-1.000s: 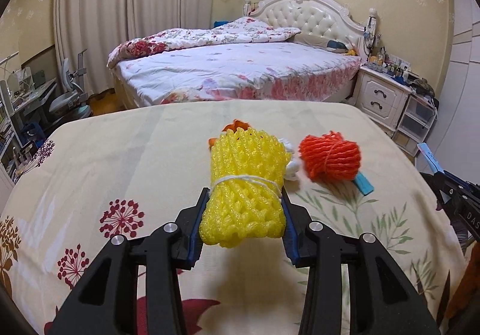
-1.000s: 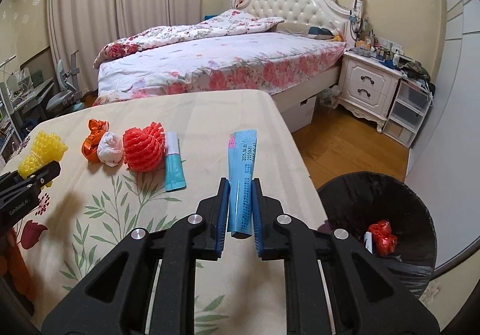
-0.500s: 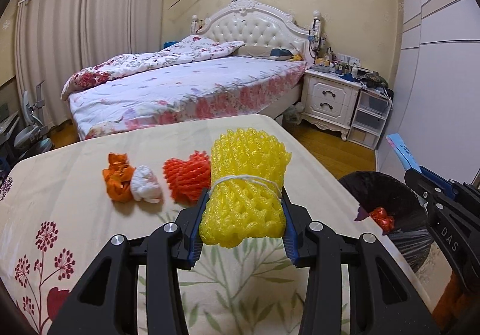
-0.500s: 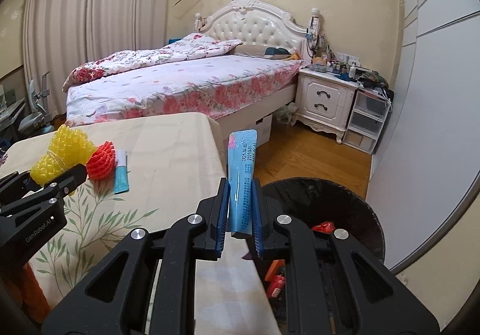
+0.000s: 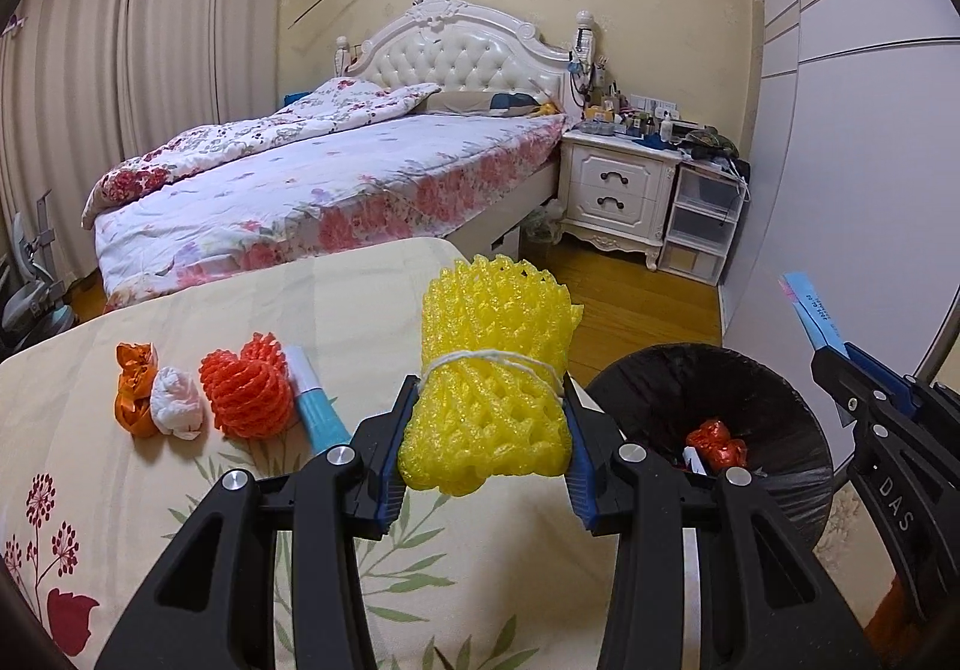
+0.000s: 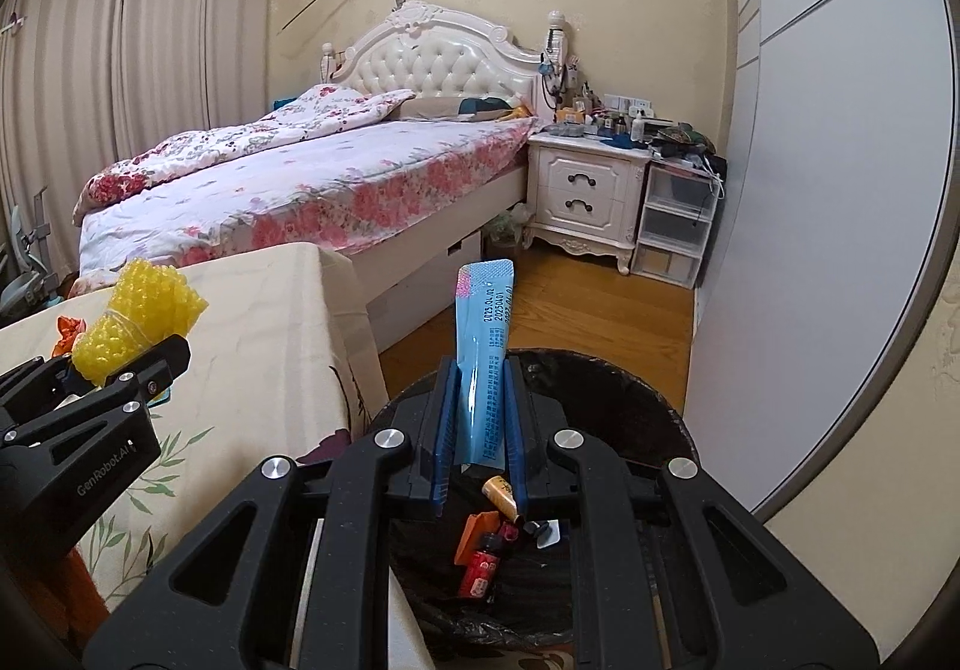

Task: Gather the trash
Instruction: 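Carry the yellow foam net and blue tube in both tools over the bin, then open both tools to drop the yellow net and blue tube into the bin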

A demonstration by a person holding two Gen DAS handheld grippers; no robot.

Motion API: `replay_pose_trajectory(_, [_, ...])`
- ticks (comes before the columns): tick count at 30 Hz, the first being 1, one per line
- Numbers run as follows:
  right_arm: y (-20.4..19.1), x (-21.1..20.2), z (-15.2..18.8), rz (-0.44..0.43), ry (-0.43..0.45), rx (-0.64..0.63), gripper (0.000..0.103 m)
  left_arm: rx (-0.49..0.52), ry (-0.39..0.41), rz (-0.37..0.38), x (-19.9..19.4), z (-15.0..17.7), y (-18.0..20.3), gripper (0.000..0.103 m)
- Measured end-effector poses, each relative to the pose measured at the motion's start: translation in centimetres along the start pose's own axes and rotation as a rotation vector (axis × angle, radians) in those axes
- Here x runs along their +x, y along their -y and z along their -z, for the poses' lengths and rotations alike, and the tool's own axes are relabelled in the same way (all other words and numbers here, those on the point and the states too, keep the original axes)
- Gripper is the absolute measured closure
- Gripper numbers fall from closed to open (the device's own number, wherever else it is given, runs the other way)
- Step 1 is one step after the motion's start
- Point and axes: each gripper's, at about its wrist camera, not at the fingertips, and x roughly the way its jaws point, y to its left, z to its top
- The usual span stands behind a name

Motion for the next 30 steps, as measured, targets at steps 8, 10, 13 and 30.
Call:
replay_pose_trajectory(8, [1.2,0.6,0.2,0.027,-0.005,0.034,0.088,0.034,-0.015,0.023,1.2,-0.4,2.0,0.06])
replay_pose_trajectory(10, [1.7,0.7,0.1,0.034,-0.005,0.042,0.088,0.045,-0.015,0.028,1.5,-0.5,2.5,0.06])
replay_pose_trajectory(13, [2.1,1.0,0.1,0.043,-0.009,0.054,0.088,0.052,-0.02,0.038,1.9,-0.7,3.1,0.06])
replay_pose_trajectory(30, [4.6,3.1,-0.1,0.075,-0.033,0.119,0.087,0.095,-0.064,0.078,5.3,-1.8,5.7,0.059])
